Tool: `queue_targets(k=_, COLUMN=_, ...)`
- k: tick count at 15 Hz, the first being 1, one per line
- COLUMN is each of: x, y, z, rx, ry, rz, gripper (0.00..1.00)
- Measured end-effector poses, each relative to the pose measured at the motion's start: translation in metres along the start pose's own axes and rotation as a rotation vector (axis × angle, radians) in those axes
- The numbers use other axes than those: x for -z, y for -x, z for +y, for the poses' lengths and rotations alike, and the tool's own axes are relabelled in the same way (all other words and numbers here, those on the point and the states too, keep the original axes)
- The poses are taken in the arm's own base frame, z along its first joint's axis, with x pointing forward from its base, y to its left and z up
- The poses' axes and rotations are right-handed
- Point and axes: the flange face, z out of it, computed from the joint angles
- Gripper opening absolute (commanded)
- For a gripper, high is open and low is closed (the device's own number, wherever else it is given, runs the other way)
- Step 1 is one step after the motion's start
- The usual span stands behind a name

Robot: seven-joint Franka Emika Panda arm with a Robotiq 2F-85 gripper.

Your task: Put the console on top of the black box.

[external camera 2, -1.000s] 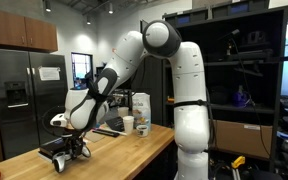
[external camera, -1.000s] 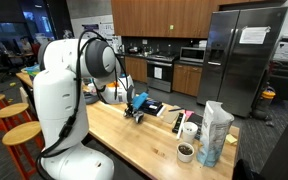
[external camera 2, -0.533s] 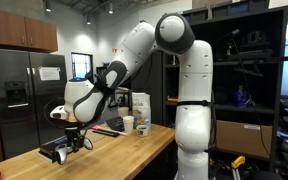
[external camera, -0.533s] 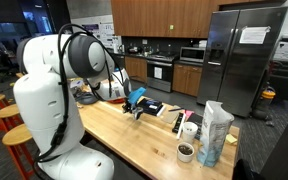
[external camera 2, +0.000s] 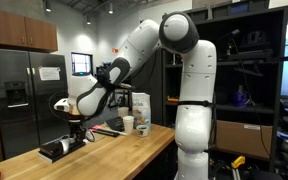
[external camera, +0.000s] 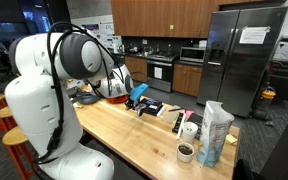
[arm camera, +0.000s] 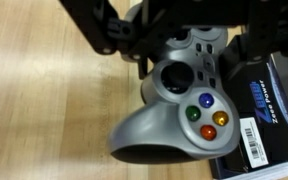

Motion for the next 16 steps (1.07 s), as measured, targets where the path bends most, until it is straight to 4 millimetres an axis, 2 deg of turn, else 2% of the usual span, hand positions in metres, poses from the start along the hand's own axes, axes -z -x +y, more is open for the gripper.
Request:
queue_targets(k=4, x=0.010, y=0.012, z=0.018, rx=-0.035, ry=0.030, rz=0.000, gripper=0.45)
queue_targets(k=10, x=0.021, y=0.014, z=0.044, rx=-0.040, ry=0.070, rz=0.016, gripper=0.45)
queue_targets(k=16, x=0.003, y=0.020, z=0.065, rx=-0.040, ry=0.052, rz=0.016, gripper=0.45)
